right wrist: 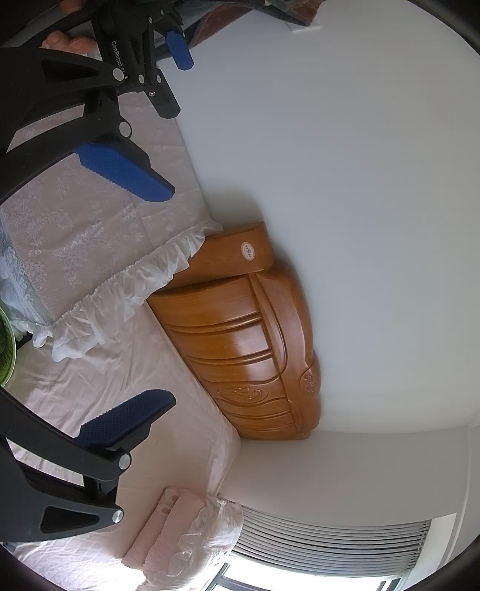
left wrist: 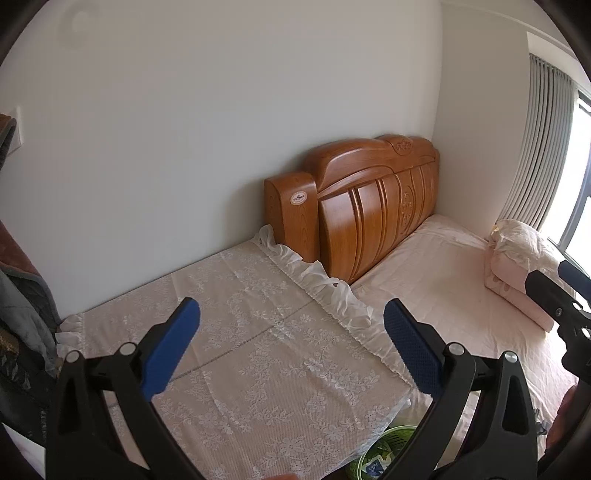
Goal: Collect trash
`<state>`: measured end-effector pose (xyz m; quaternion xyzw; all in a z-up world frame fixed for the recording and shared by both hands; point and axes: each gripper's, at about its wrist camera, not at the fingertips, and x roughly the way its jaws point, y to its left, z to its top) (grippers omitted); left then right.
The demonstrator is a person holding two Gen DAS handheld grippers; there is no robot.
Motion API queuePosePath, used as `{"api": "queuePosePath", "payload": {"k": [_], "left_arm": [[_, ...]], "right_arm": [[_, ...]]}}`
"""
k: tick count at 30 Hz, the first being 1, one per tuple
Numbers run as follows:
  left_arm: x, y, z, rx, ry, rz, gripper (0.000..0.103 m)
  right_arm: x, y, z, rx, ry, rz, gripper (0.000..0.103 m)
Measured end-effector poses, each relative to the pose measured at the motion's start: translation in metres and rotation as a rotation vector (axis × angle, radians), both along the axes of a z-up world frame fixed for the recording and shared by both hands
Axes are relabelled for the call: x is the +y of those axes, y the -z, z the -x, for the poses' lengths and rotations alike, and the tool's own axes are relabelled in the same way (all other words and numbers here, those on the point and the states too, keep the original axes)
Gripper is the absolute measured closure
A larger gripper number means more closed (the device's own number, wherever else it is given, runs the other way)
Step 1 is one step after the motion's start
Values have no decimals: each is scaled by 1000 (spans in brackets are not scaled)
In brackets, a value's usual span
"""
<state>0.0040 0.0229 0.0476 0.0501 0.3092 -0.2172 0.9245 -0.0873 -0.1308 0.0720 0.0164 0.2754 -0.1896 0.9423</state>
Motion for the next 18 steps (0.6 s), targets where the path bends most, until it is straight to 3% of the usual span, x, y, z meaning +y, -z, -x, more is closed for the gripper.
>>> {"api": "queuePosePath", "payload": {"k": [18], "left_arm": [[0,0,2,-3,1,-5,8]], "right_arm": [[0,1,0,1,4,1,2]]}}
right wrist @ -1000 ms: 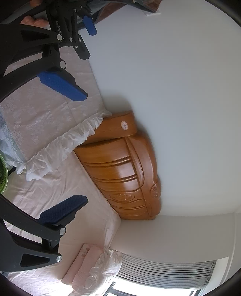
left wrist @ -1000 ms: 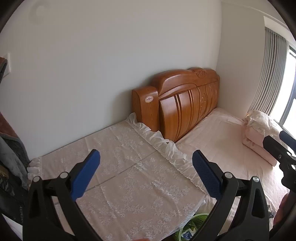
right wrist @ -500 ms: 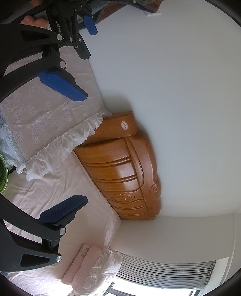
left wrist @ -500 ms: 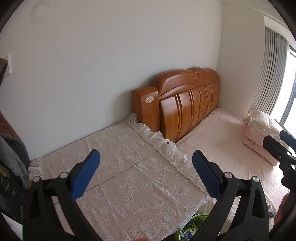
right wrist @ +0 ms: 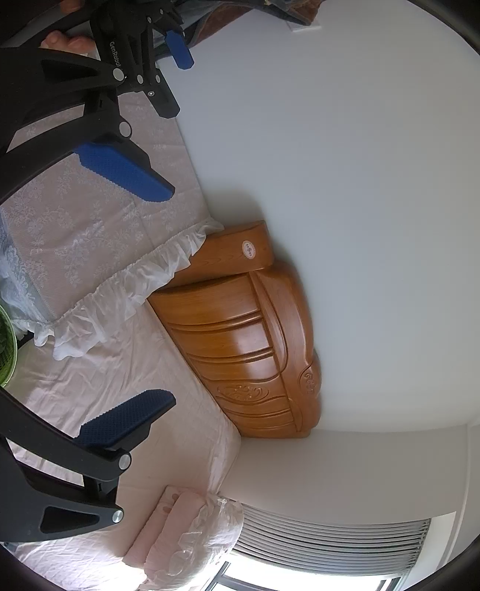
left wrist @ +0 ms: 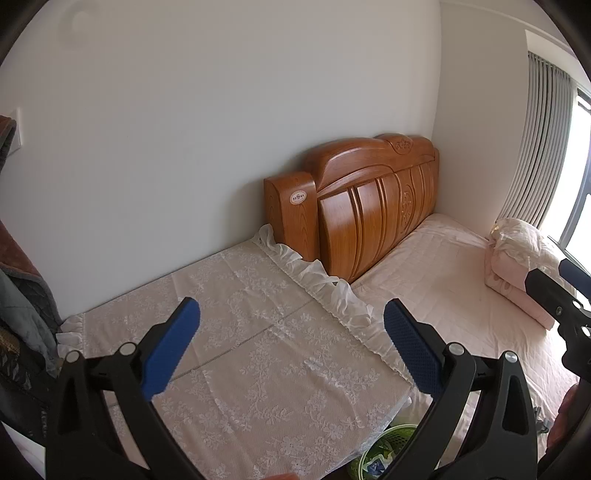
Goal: Collect trash
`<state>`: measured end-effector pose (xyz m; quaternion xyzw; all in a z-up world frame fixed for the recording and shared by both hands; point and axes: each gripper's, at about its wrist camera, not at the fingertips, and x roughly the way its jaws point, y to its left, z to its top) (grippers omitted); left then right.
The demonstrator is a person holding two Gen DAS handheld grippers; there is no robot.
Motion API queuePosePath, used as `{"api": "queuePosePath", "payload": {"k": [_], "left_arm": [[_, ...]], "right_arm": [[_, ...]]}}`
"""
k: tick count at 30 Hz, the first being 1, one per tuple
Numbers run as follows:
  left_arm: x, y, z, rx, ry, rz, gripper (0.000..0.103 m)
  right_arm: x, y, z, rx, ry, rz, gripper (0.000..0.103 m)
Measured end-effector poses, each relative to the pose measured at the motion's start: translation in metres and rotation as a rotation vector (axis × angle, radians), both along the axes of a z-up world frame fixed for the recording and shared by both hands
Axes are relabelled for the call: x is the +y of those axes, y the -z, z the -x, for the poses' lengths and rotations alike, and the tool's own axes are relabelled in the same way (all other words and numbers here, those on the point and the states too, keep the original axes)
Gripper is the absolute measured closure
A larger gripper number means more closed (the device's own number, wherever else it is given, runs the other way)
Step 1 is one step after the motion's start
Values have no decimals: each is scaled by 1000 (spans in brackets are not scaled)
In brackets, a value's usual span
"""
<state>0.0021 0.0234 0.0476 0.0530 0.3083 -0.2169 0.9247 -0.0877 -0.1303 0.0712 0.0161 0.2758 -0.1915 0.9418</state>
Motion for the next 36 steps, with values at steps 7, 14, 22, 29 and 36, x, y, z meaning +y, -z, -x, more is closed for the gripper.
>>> {"api": "queuePosePath", "payload": {"k": [7,14,22,29,36], "left_arm": [[-1,0,2,-1,2,-3,8],[0,0,3,-1,4,-3,8],[0,1,3,-3,3,-6,8],[-1,2,3,-2,3,-9,8],[-2,3,3,-2,7,-10,8]], "right_arm": [[1,1,4,0,9,-3,2],[1,1,5,0,10,-2,2],[1,1,6,1,11,-3,2],[1,1,7,3,15,-3,2],[0,2,9,2,13,-6,2]]}}
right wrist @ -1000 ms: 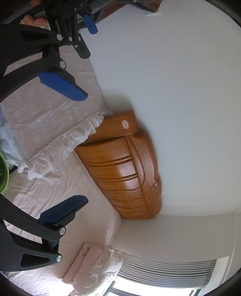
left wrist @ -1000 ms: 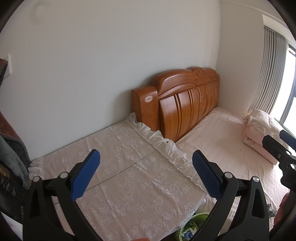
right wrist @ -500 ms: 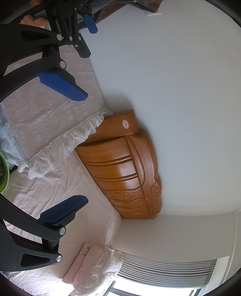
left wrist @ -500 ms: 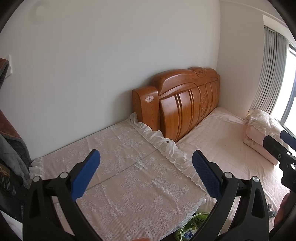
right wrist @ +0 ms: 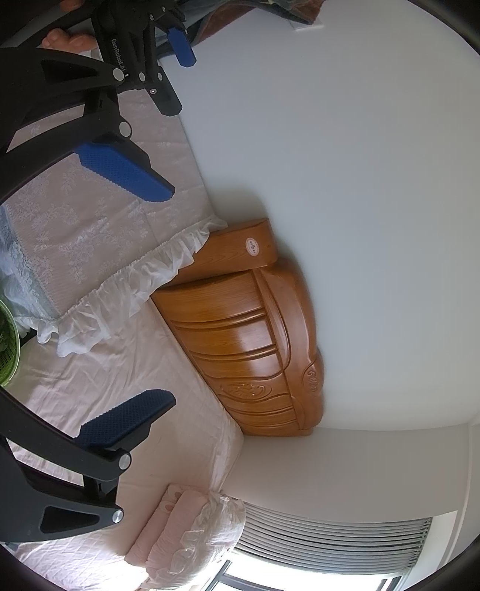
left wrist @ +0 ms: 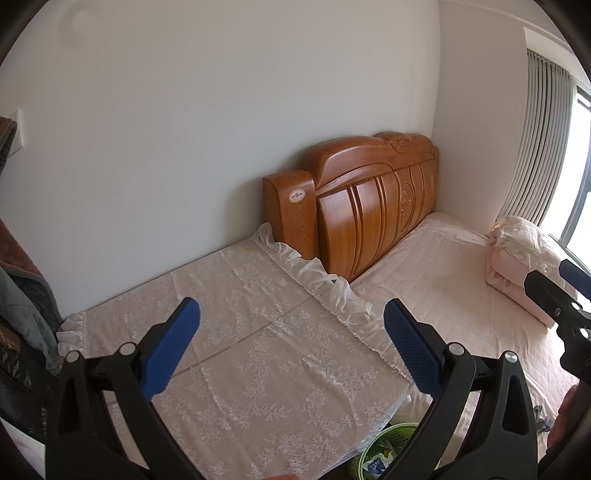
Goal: Collect trash
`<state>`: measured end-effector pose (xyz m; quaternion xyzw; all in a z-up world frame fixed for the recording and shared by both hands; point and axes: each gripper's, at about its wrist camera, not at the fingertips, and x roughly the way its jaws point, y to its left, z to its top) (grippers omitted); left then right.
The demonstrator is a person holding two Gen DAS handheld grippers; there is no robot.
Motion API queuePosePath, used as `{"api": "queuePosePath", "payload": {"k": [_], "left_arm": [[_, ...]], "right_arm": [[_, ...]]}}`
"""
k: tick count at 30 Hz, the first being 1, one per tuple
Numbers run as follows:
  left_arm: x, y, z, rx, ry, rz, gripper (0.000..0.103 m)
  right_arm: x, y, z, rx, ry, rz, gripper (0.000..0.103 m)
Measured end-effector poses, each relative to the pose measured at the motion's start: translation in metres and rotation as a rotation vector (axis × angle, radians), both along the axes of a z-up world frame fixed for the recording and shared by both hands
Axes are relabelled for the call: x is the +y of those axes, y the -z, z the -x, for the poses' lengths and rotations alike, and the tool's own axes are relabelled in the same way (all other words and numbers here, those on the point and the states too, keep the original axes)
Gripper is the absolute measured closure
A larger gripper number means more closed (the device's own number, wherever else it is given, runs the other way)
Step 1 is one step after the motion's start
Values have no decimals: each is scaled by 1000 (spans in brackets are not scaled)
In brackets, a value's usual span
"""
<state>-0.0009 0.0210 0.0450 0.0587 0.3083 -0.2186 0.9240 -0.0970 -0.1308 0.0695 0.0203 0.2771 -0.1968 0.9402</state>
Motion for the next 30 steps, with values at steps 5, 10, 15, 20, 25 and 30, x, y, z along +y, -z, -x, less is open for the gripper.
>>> {"api": "queuePosePath", "payload": {"k": [5,10,15,20,25,30], "left_arm": [[0,0,1,-1,2,-1,8],[-1,1,-1,7,5,2,8],[-2,2,-2,8,8,0,8],[-5,4,-3,-3,24,-2,7],[-7,7,-5,-8,12,-7,7],[-7,10,-9,4,5,-12,8]], "right_arm": [[-2,0,2,2,3,0,2],[-4,0,4,-1,6,-6,2],[-6,0,2,3,8,-9,2],[-6,1,1,7,8,-12,2],[-7,3,-1,11,7,-19,2],[-7,5,-3,16,8,-25,2]]}}
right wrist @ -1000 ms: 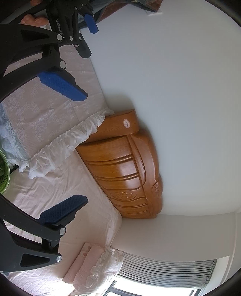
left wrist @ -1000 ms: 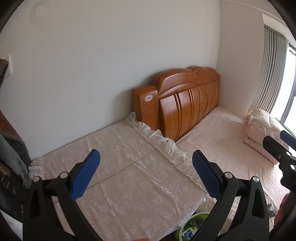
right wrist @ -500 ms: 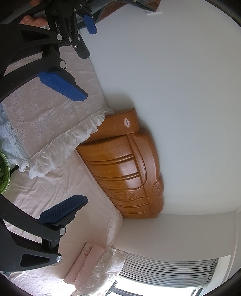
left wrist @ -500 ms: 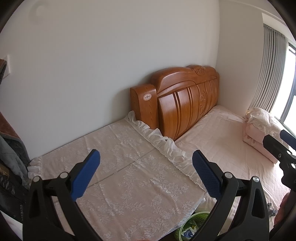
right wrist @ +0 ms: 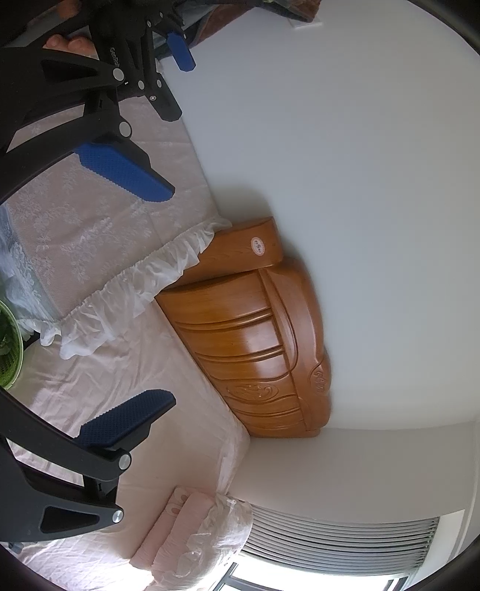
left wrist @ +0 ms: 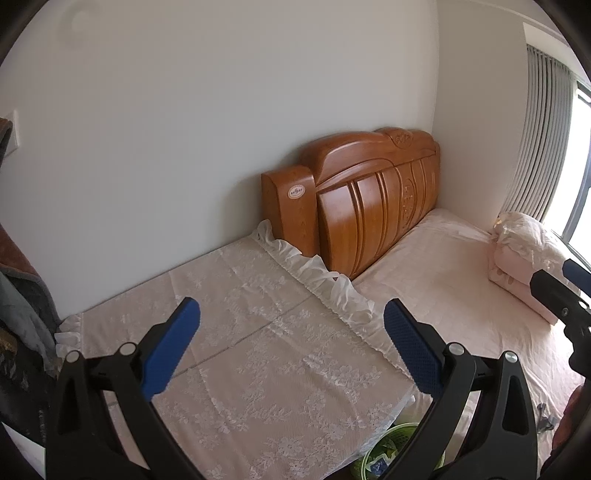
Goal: Collect trash
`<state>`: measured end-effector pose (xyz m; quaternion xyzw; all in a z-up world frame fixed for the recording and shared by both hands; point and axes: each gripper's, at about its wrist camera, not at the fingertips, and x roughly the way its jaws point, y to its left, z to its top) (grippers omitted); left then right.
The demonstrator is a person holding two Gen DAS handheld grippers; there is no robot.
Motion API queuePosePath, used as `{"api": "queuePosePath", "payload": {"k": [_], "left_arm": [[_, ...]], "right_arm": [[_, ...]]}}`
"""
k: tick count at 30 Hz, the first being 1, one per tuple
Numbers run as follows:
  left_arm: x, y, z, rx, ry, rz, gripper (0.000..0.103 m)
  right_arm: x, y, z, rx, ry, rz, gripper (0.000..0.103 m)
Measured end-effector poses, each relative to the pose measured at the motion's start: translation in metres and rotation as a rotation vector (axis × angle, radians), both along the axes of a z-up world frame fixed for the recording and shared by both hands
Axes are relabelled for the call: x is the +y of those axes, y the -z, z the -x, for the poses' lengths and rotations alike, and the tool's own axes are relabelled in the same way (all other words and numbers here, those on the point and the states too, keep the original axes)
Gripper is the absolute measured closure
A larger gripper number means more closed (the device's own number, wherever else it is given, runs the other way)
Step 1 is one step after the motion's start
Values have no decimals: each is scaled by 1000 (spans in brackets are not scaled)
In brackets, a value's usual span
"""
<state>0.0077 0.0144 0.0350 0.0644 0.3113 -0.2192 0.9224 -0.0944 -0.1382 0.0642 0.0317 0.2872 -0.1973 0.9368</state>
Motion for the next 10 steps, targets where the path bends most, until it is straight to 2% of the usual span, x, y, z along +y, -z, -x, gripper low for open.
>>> {"api": "queuePosePath", "payload": {"k": [10], "left_arm": [[1,3,-7,27,-16,8,8]], "right_arm": [[0,3,-3,7,0,-2,2]]}}
